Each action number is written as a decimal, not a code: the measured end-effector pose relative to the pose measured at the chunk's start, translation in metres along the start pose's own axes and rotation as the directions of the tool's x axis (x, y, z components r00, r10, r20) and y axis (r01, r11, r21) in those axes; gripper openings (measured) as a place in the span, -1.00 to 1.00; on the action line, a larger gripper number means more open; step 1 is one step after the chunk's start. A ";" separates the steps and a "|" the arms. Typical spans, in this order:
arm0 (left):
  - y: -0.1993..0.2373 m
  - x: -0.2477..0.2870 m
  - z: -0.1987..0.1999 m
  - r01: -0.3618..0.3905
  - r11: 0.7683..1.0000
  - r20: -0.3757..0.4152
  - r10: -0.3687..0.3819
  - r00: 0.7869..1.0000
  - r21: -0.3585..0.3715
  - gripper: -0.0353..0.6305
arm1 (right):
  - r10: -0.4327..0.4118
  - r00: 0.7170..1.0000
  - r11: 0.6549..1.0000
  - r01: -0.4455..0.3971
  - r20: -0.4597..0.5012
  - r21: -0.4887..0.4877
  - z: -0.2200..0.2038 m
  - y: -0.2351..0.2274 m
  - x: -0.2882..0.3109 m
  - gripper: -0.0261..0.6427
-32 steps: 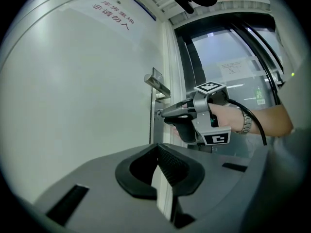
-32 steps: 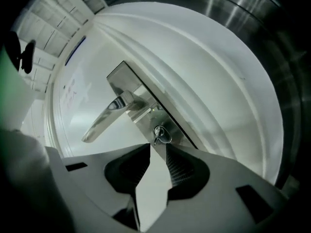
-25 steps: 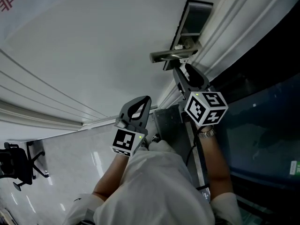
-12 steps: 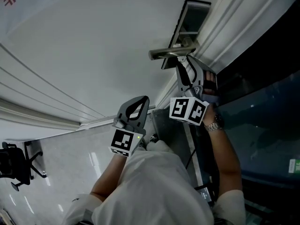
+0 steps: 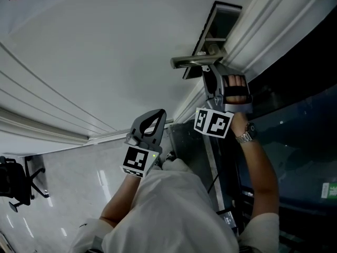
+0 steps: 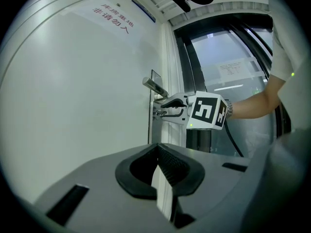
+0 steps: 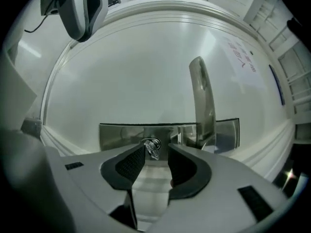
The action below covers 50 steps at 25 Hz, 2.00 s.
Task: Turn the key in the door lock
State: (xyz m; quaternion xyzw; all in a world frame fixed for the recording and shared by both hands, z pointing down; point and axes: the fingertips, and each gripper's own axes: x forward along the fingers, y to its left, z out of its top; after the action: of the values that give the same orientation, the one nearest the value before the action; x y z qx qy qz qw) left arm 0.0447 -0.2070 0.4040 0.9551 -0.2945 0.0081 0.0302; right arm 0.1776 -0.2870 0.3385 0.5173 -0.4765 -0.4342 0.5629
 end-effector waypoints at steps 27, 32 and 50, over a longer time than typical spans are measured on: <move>-0.005 0.007 -0.002 0.022 1.000 -0.004 -0.022 1.000 -0.011 -0.88 | -0.031 1.000 0.988 0.030 0.000 0.150 0.003 0.002 0.002 -0.87; -0.003 0.005 -0.003 0.012 1.000 -0.007 -0.013 1.000 -0.010 -0.88 | -0.025 1.000 0.974 0.025 -0.004 0.224 0.003 0.001 0.002 -0.88; -0.005 0.007 0.001 0.011 1.000 -0.005 -0.011 1.000 0.013 -0.88 | 0.062 0.997 0.565 -0.069 0.041 0.822 -0.003 -0.008 0.002 -0.89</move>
State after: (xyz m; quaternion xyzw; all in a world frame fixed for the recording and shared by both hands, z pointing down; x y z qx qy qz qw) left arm 0.0537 -0.2071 0.4030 0.9568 -0.2893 0.0125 0.0247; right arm 0.1804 -0.2893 0.3308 0.7000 -0.6447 -0.1437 0.2715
